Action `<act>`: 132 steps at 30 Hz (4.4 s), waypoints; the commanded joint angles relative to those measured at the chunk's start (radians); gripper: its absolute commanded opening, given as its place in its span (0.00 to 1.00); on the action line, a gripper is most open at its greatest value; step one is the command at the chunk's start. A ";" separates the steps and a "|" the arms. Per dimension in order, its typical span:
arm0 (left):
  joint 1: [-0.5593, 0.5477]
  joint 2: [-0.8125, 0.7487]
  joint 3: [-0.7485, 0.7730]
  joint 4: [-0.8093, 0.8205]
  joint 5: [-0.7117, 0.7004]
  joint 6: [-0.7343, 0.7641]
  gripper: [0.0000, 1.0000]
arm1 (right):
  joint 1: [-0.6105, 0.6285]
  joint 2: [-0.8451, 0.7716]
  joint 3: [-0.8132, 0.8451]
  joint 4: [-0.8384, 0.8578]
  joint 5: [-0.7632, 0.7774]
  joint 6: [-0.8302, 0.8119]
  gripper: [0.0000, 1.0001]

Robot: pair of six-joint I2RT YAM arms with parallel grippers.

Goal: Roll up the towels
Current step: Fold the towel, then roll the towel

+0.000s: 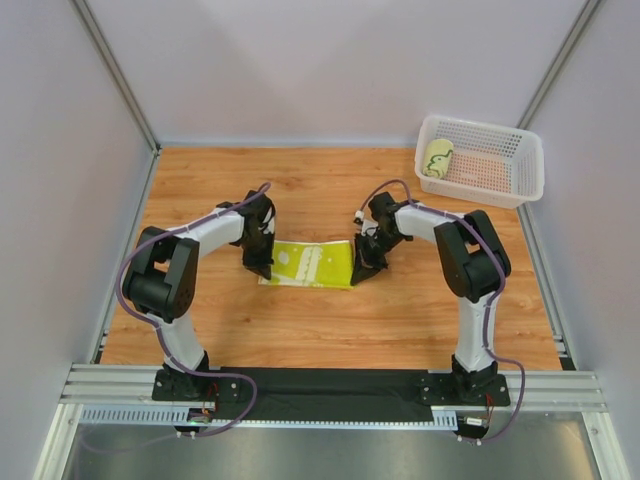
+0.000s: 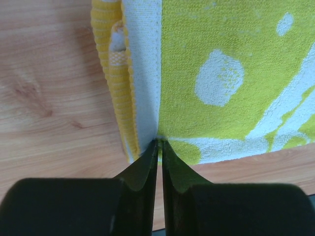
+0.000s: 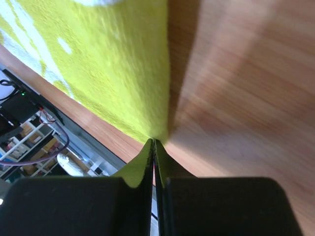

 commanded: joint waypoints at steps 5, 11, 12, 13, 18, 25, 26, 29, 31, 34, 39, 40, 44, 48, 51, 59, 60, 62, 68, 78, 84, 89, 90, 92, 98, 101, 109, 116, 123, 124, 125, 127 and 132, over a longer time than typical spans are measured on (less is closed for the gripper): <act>0.012 0.011 0.064 -0.063 -0.138 0.065 0.16 | -0.048 -0.169 0.011 0.031 0.007 0.045 0.03; 0.009 -0.034 0.136 -0.112 -0.131 0.049 0.22 | -0.049 -0.067 0.156 0.088 -0.066 0.156 0.48; 0.006 -0.043 0.143 -0.119 -0.129 0.045 0.24 | -0.048 -0.054 0.190 0.091 -0.037 0.161 0.52; 0.004 -0.054 0.140 -0.121 -0.128 0.040 0.24 | -0.048 -0.022 0.203 0.095 -0.037 0.167 0.52; 0.003 -0.089 0.137 -0.141 -0.143 0.029 0.22 | -0.040 0.070 0.235 0.149 -0.093 0.182 0.29; 0.004 -0.071 0.087 -0.109 -0.134 0.020 0.19 | -0.048 0.124 0.214 0.192 -0.049 0.179 0.17; 0.004 -0.062 0.078 -0.097 -0.125 0.020 0.19 | -0.051 0.121 0.192 0.204 -0.040 0.179 0.16; 0.006 -0.011 0.074 -0.081 -0.126 0.025 0.19 | -0.066 0.122 0.155 0.204 -0.032 0.168 0.13; 0.007 0.009 0.076 -0.077 -0.135 0.029 0.18 | -0.075 0.118 0.131 0.203 -0.020 0.158 0.12; 0.009 0.049 0.078 -0.067 -0.151 0.034 0.18 | -0.079 0.093 0.066 0.204 0.002 0.141 0.10; 0.012 0.104 0.120 -0.069 -0.208 0.051 0.18 | -0.077 0.029 -0.068 0.230 0.026 0.148 0.08; 0.012 0.107 0.131 -0.075 -0.217 0.055 0.18 | -0.077 0.000 -0.081 0.227 0.032 0.148 0.08; 0.012 0.104 0.199 -0.116 -0.260 0.060 0.17 | -0.075 -0.095 -0.115 0.182 0.064 0.132 0.16; 0.004 0.049 0.212 -0.136 -0.283 0.048 0.22 | -0.077 -0.181 -0.077 0.106 0.117 0.105 0.43; -0.009 -0.009 0.263 -0.187 -0.287 0.040 0.28 | -0.075 -0.229 -0.026 0.060 0.156 0.096 0.52; -0.154 -0.297 0.336 -0.152 -0.542 0.135 0.42 | -0.075 -0.493 -0.139 0.221 0.397 0.125 0.91; -0.152 -0.340 0.285 -0.085 -0.541 0.165 0.44 | -0.077 -0.537 -0.165 0.274 0.411 0.137 0.97; -0.152 -0.452 0.173 0.049 -0.485 0.212 0.48 | -0.077 -0.571 -0.196 0.309 0.454 0.165 1.00; -0.152 -0.606 0.016 0.170 -0.351 0.204 0.67 | -0.083 -0.637 -0.267 0.396 0.470 0.243 1.00; -0.319 -0.458 0.081 0.014 -0.229 0.262 0.99 | -0.169 -0.689 -0.268 0.419 0.523 0.380 1.00; -0.489 -0.307 0.153 -0.011 -0.281 0.284 0.91 | -0.290 -0.634 -0.245 0.278 0.436 0.377 1.00; -0.583 -0.211 0.191 -0.006 -0.266 0.321 0.86 | -0.290 -0.669 -0.257 0.200 0.506 0.314 0.99; -0.600 -0.188 0.202 -0.018 -0.267 0.324 0.84 | -0.290 -0.674 -0.270 0.189 0.508 0.309 0.99; -0.644 -0.126 0.229 -0.027 -0.264 0.328 0.75 | -0.290 -0.680 -0.279 0.175 0.519 0.309 0.99; -0.759 0.026 0.315 -0.087 -0.319 0.316 0.46 | -0.290 -0.685 -0.307 0.137 0.534 0.296 0.98; -0.766 0.063 0.321 -0.106 -0.336 0.273 0.37 | -0.290 -0.686 -0.310 0.120 0.534 0.282 0.98; -0.767 0.067 0.249 -0.095 -0.421 0.178 0.49 | -0.290 -0.683 -0.319 0.100 0.522 0.257 0.98; -0.769 0.081 0.135 -0.015 -0.425 0.137 0.52 | -0.290 -0.671 -0.304 0.082 0.512 0.236 0.98; -0.772 0.061 0.093 0.052 -0.418 0.129 0.48 | -0.290 -0.677 -0.291 0.065 0.502 0.217 0.98; -0.773 0.057 0.096 0.052 -0.419 0.129 0.48 | -0.290 -0.678 -0.290 0.062 0.500 0.216 0.98; -0.781 0.055 0.104 0.051 -0.422 0.130 0.48 | -0.290 -0.680 -0.290 0.057 0.502 0.216 0.98; -0.792 0.056 0.113 0.046 -0.432 0.135 0.48 | -0.290 -0.682 -0.291 0.057 0.502 0.213 0.98; -0.809 0.067 0.140 0.029 -0.471 0.137 0.49 | -0.290 -0.685 -0.293 0.053 0.493 0.211 0.98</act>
